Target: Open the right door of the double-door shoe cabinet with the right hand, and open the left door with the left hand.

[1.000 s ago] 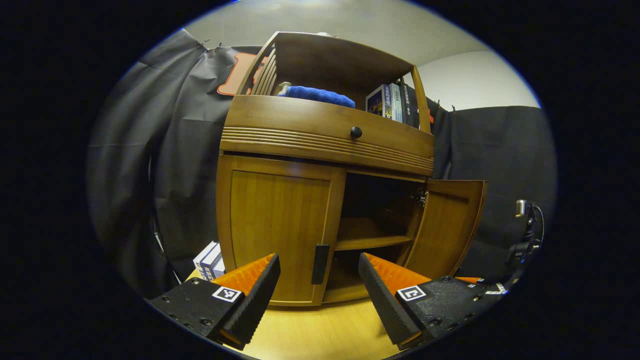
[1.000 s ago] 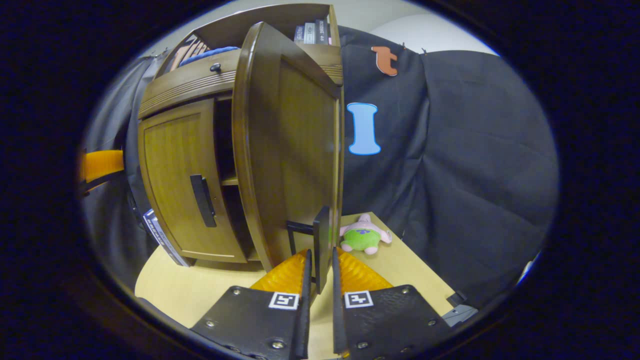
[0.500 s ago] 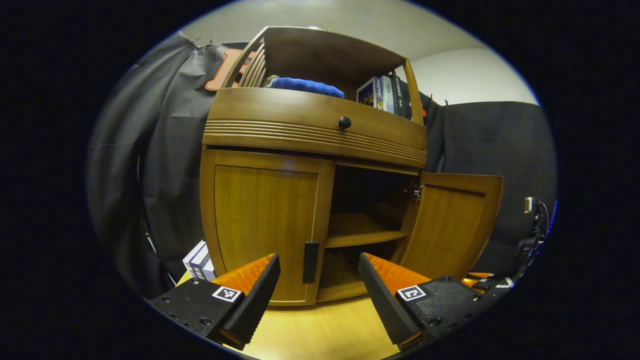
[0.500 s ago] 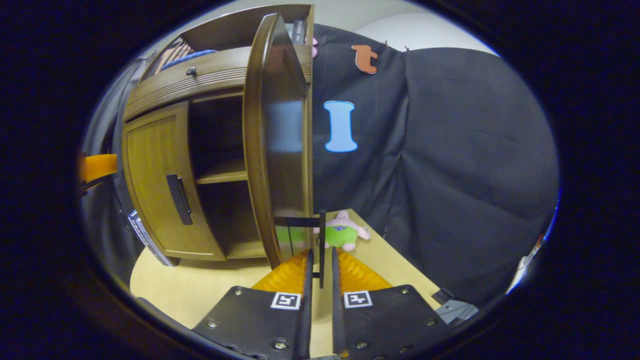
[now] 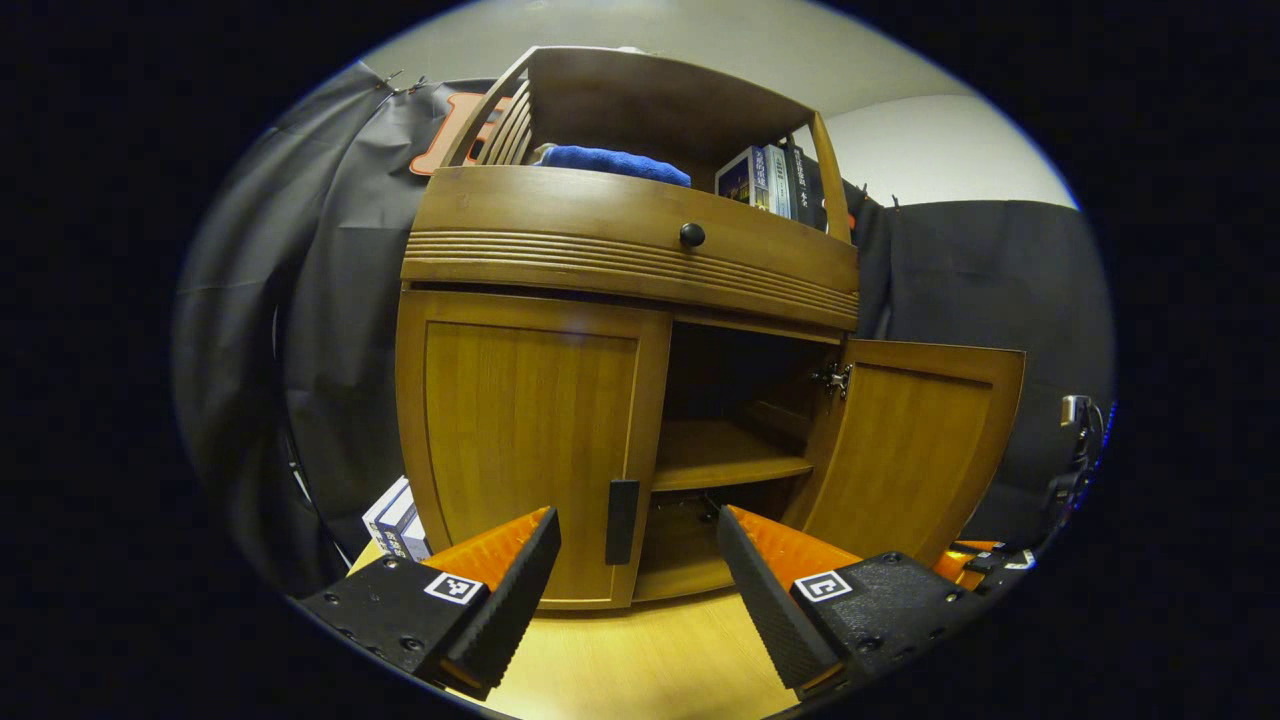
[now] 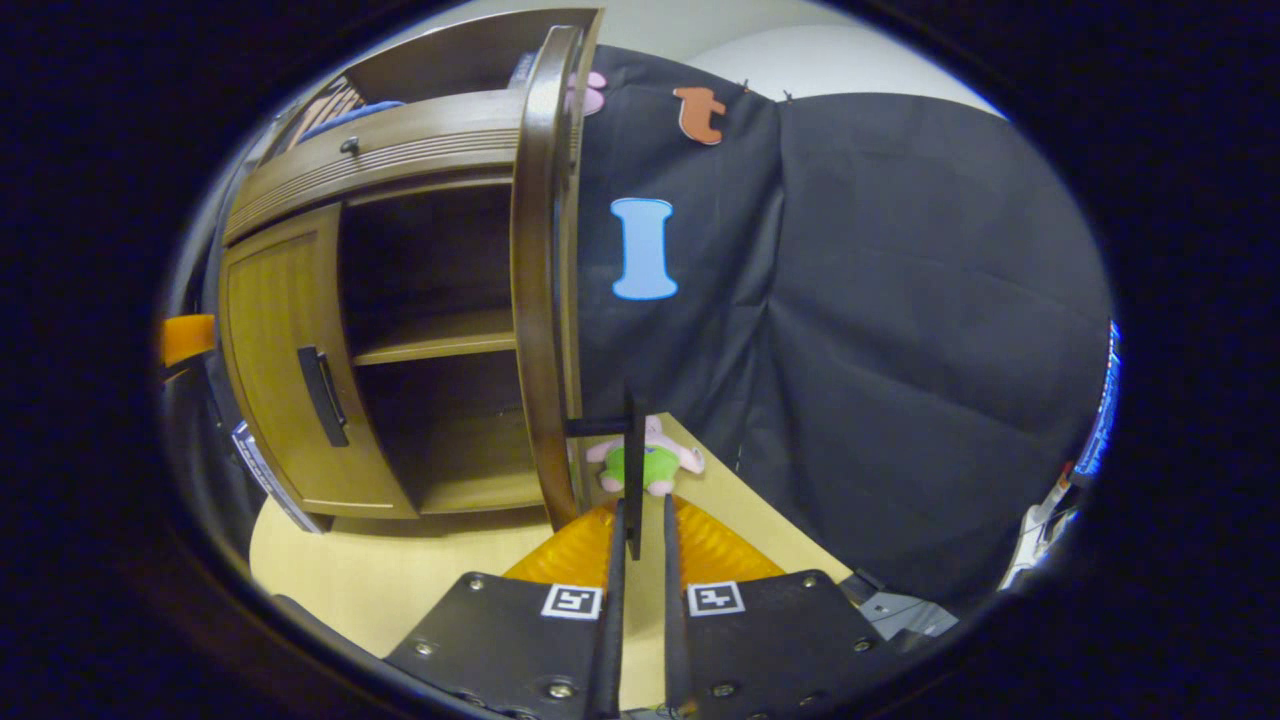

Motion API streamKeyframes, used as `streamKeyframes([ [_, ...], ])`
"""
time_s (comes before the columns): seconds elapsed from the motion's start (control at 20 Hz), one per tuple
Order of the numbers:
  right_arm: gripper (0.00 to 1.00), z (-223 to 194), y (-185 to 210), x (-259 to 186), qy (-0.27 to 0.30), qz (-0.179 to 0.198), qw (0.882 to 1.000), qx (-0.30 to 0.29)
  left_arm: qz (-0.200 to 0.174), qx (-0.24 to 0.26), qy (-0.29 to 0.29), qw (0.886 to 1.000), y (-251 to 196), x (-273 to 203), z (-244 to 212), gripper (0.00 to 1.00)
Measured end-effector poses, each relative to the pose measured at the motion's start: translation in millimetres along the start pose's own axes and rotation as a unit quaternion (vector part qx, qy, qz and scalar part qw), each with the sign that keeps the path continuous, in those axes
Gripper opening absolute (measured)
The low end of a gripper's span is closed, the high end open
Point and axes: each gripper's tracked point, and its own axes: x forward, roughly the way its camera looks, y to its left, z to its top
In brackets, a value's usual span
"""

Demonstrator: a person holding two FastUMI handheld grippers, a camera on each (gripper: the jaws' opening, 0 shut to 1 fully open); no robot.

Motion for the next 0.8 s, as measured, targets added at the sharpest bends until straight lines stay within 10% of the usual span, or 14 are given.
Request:
streamKeyframes([
  [0.8, 0.17, -4, -57, -32, 0.003, -0.037, 0.999, 0.033, 0.015, 0.017, 0.036, 0.999, 5, 34, -30, 0.89],
])
